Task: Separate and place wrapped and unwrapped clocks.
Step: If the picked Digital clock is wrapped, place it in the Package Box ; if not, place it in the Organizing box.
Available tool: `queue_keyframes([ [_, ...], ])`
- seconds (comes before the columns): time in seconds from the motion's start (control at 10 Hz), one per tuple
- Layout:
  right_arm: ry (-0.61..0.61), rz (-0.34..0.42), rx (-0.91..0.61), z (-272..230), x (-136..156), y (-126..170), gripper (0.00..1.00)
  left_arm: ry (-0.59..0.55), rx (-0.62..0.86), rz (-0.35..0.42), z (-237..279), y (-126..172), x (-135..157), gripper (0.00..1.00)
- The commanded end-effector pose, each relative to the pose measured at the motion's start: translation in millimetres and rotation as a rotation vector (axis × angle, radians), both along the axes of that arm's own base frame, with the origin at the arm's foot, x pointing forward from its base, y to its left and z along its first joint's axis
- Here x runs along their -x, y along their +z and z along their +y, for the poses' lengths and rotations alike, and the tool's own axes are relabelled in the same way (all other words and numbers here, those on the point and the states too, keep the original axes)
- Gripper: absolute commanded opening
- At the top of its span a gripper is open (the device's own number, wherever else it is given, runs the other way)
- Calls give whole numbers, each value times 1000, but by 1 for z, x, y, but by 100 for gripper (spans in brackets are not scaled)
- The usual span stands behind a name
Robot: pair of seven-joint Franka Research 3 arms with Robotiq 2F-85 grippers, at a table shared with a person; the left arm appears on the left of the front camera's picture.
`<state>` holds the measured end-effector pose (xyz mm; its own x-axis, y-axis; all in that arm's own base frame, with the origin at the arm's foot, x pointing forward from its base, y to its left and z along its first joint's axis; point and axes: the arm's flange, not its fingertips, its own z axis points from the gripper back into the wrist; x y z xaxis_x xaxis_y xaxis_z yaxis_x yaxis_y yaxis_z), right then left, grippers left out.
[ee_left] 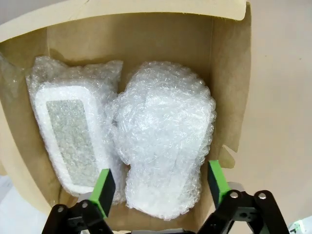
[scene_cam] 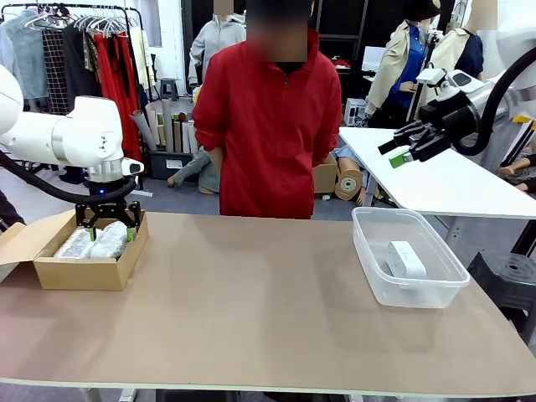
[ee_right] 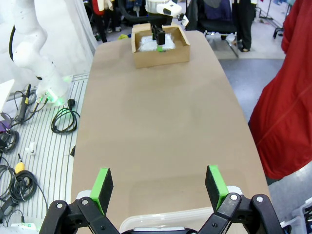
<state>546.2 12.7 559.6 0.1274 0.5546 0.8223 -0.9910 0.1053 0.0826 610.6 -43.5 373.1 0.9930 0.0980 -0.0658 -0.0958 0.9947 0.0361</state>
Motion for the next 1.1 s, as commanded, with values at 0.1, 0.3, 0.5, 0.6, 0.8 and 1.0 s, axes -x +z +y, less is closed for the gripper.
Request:
queue_keyframes([
  [0.1,-6,0,-1,0,-2,5,100,17,20,-22,4,11,3,100],
  [0.3,-6,0,-1,0,-2,5,100,27,24,-46,5,25,5,100],
  [0.5,-6,0,-1,0,-2,5,100,50,34,-55,7,34,6,100],
  [0.6,-6,0,-1,0,-2,5,100,8,3,-43,2,26,1,100],
  [0.8,-6,0,-1,0,-2,5,100,8,3,-43,2,26,1,100],
  [1.0,-6,0,-1,0,-2,5,100,8,3,-43,2,26,1,100],
])
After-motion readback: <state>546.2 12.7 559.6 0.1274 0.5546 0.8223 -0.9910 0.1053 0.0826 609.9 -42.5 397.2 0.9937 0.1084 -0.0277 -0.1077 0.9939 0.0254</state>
